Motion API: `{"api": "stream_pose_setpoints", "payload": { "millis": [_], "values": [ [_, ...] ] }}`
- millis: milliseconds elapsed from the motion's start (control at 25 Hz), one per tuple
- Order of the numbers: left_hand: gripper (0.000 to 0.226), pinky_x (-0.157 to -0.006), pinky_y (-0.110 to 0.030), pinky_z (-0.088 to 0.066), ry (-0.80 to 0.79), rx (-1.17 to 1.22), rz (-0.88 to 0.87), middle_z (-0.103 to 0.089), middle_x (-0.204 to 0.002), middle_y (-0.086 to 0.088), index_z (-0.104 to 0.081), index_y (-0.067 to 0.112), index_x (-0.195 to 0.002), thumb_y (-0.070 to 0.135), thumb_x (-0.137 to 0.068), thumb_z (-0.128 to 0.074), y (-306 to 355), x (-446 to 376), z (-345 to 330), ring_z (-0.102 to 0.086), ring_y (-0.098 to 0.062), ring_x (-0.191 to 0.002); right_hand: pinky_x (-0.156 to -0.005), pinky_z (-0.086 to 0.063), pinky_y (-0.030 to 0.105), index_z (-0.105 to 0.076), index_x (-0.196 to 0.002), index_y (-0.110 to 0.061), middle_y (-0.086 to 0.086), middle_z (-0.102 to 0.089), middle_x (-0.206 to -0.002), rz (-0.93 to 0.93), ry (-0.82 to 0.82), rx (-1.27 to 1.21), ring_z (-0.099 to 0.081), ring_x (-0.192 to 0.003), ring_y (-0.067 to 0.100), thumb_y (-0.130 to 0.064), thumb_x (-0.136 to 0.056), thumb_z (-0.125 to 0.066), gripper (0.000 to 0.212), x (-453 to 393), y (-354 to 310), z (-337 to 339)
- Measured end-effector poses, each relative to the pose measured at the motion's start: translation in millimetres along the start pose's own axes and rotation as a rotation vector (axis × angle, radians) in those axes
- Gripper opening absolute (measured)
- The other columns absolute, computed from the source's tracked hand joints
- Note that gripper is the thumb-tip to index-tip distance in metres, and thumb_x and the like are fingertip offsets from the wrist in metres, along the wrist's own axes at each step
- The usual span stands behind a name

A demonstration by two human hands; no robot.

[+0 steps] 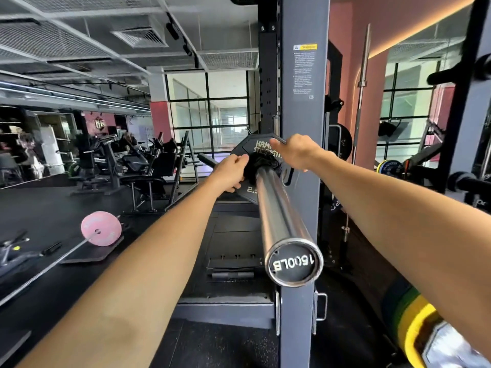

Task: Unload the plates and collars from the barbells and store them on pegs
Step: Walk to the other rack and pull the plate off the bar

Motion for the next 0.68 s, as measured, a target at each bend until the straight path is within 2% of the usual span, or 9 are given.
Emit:
{"api": "stream_pose_setpoints", "payload": {
  "millis": [120, 240, 360, 480, 560, 600, 680],
  "values": [
    [0.043, -0.076, -0.038, -0.059, -0.042, 0.040, -0.004, -0.067, -0.101, -0.012, -0.050, 0.013, -0.120, 0.048, -0.101, -0.034, -1, -9, -12, -0.072, -0.029, -0.086, -0.075, -0.050, 0.034, -0.047, -0.074, -0.006, 0.011, -0.053, -0.070, -0.041, -0.026, 0.013, -0.058, -0.063, 0.026, -0.063, -0.094, -0.033, 0.062, -5, -6, -9],
    [0.036, -0.072, -0.037, -0.061, -0.036, 0.090, -0.012, -0.068, -0.086, -0.012, -0.050, 0.015, -0.118, 0.046, -0.100, -0.041, -3, -16, -15, -0.073, -0.029, -0.078, -0.079, -0.055, 0.038, -0.045, -0.069, -0.011, 0.008, -0.053, -0.070, -0.040, -0.044, -0.010, -0.062, -0.072, 0.029, -0.061, -0.091, -0.044, 0.055, -8, -9, -21],
    [0.028, -0.073, -0.043, -0.062, -0.028, 0.167, 0.001, -0.069, -0.083, -0.016, -0.049, 0.016, -0.108, 0.042, -0.099, -0.046, -5, -22, -16, -0.073, -0.030, -0.074, -0.076, -0.055, 0.036, -0.051, -0.079, -0.011, 0.005, -0.055, -0.076, -0.027, -0.034, -0.009, -0.061, -0.074, 0.029, -0.059, -0.089, -0.050, 0.049, -10, -14, -27],
    [0.024, -0.071, -0.045, -0.062, -0.051, 0.217, 0.001, -0.068, -0.087, -0.015, -0.043, 0.018, -0.090, 0.039, -0.099, -0.046, -3, -24, -18, -0.073, -0.031, -0.073, -0.079, -0.054, 0.034, -0.056, -0.091, -0.013, 0.005, -0.056, -0.084, -0.006, 0.011, 0.076, -0.063, -0.081, 0.031, -0.058, -0.091, -0.047, 0.045, -10, -21, -25],
    [0.024, -0.072, -0.047, -0.061, -0.060, 0.216, -0.015, -0.063, -0.085, -0.013, -0.040, 0.019, -0.082, 0.035, -0.099, -0.046, -1, -27, -19, -0.072, -0.034, -0.079, -0.081, -0.054, 0.035, -0.060, -0.092, -0.010, 0.008, -0.062, -0.090, 0.067, 0.036, 0.208, -0.067, -0.087, 0.031, -0.036, -0.098, -0.043, 0.032, -11, -25, -25],
    [0.024, -0.069, -0.046, -0.061, -0.066, 0.216, -0.017, -0.059, -0.087, -0.014, -0.039, 0.018, -0.082, 0.032, -0.100, -0.046, 0, -30, -20, -0.071, -0.035, -0.081, -0.081, -0.056, 0.036, -0.059, -0.085, -0.008, 0.011, -0.065, -0.090, 0.084, 0.043, 0.239, -0.070, -0.083, 0.031, -0.021, -0.099, -0.040, 0.027, -11, -24, -24],
    [0.021, -0.057, -0.038, -0.061, -0.096, 0.246, 0.002, -0.053, -0.091, -0.016, -0.036, 0.016, -0.084, 0.026, -0.102, -0.042, 1, -30, -23, -0.068, -0.033, -0.077, -0.076, -0.060, 0.040, -0.048, -0.067, -0.012, 0.013, -0.066, -0.076, 0.070, 0.040, 0.200, -0.072, -0.066, 0.031, -0.003, -0.095, -0.033, 0.034, -12, -15, -22]
  ]
}}
Point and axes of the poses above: each hand's wrist, its own x-axis away from the middle knuckle, its own z-axis out of the back of the hand, y = z × x, the point moved 7 cm from there along -x, towards the middle knuckle
